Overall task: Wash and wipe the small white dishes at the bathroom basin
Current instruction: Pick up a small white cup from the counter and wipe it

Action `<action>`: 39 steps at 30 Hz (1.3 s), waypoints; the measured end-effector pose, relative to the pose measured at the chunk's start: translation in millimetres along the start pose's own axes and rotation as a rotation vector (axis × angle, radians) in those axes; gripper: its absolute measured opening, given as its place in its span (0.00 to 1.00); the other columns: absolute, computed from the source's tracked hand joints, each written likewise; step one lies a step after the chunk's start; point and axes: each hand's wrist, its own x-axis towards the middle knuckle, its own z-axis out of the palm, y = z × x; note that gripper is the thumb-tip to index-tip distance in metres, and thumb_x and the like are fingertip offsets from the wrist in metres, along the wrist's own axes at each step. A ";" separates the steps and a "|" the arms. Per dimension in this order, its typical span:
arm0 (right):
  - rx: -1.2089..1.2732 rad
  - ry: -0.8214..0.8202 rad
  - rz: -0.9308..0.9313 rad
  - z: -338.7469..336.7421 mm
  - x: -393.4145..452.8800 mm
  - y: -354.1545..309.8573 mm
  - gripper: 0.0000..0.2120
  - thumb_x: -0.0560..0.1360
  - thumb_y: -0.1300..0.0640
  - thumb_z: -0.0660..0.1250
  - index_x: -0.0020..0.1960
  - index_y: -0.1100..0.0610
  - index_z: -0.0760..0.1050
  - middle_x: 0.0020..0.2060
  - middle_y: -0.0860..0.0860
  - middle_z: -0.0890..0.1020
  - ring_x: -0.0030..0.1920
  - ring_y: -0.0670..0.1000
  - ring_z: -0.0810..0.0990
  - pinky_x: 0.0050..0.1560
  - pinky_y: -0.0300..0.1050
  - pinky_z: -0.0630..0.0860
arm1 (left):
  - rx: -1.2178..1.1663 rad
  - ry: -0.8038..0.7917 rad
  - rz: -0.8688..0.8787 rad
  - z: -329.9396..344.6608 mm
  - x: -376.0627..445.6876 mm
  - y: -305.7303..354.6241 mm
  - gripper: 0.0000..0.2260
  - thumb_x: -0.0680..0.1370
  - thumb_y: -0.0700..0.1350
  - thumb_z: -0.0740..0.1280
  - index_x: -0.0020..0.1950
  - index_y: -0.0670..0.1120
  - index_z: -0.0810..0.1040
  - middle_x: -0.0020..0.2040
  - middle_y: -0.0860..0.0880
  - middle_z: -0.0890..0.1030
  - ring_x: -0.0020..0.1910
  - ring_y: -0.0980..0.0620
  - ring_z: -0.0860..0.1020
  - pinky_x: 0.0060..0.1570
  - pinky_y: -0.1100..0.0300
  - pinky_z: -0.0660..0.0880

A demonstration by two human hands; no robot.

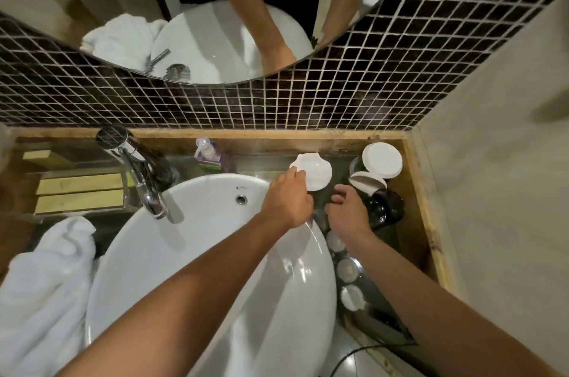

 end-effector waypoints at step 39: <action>-0.888 -0.043 -0.319 -32.3 -41.0 107.6 0.21 0.74 0.52 0.73 0.64 0.54 0.71 0.62 0.53 0.74 0.60 0.54 0.74 0.57 0.49 0.77 | 0.385 -0.241 0.434 66.9 -28.5 56.9 0.19 0.74 0.49 0.68 0.62 0.44 0.72 0.58 0.42 0.73 0.56 0.42 0.73 0.58 0.47 0.69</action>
